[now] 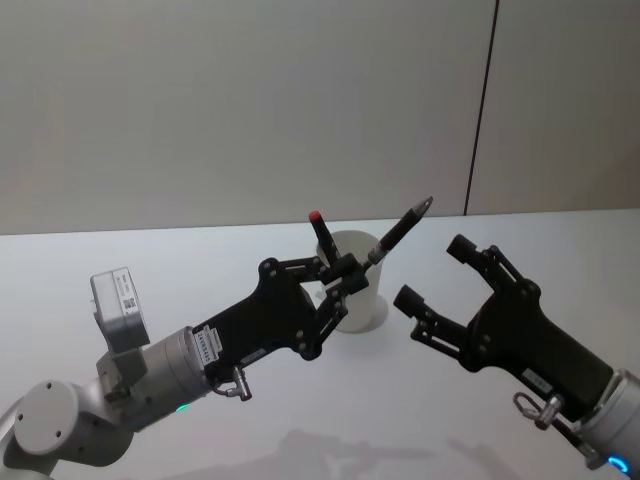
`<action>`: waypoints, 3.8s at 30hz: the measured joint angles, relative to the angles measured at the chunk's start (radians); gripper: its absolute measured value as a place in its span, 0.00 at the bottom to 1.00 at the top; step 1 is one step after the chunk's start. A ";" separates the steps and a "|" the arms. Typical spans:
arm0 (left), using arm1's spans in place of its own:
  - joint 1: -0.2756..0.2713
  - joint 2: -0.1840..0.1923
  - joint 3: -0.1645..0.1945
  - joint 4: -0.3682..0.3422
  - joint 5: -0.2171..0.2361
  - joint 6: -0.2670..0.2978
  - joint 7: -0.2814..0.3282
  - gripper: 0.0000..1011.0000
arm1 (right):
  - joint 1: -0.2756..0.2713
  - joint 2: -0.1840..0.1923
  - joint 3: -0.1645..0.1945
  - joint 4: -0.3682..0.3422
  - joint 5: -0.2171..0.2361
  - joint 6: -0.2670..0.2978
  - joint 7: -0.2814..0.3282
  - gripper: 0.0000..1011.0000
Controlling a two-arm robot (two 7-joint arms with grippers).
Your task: Place the pen into the pen holder.
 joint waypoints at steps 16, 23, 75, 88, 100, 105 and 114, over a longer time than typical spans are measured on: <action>0.000 0.000 0.000 0.000 0.000 0.000 0.000 0.13 | 0.060 -0.055 -0.008 0.068 0.074 -0.012 0.048 0.99; 0.000 0.000 0.000 0.000 0.000 0.000 0.000 0.13 | 0.093 -0.086 -0.018 0.107 0.087 0.004 0.059 0.99; 0.000 0.000 0.000 0.000 0.000 0.000 -0.001 0.13 | 0.140 -0.151 -0.069 0.164 0.085 0.022 0.066 0.13; 0.000 0.000 0.000 0.000 0.000 0.000 -0.001 0.13 | 0.133 -0.144 -0.070 0.155 0.088 0.013 0.058 0.13; 0.000 0.000 0.000 0.000 0.000 0.000 0.001 0.23 | 0.133 -0.142 -0.071 0.155 0.090 0.010 0.055 0.13; 0.000 0.000 0.000 0.000 0.000 0.000 0.001 0.40 | 0.133 -0.141 -0.072 0.155 0.091 0.009 0.054 0.13; 0.000 0.000 0.000 0.000 0.000 0.000 0.001 0.66 | 0.134 -0.140 -0.073 0.156 0.091 0.004 0.055 0.13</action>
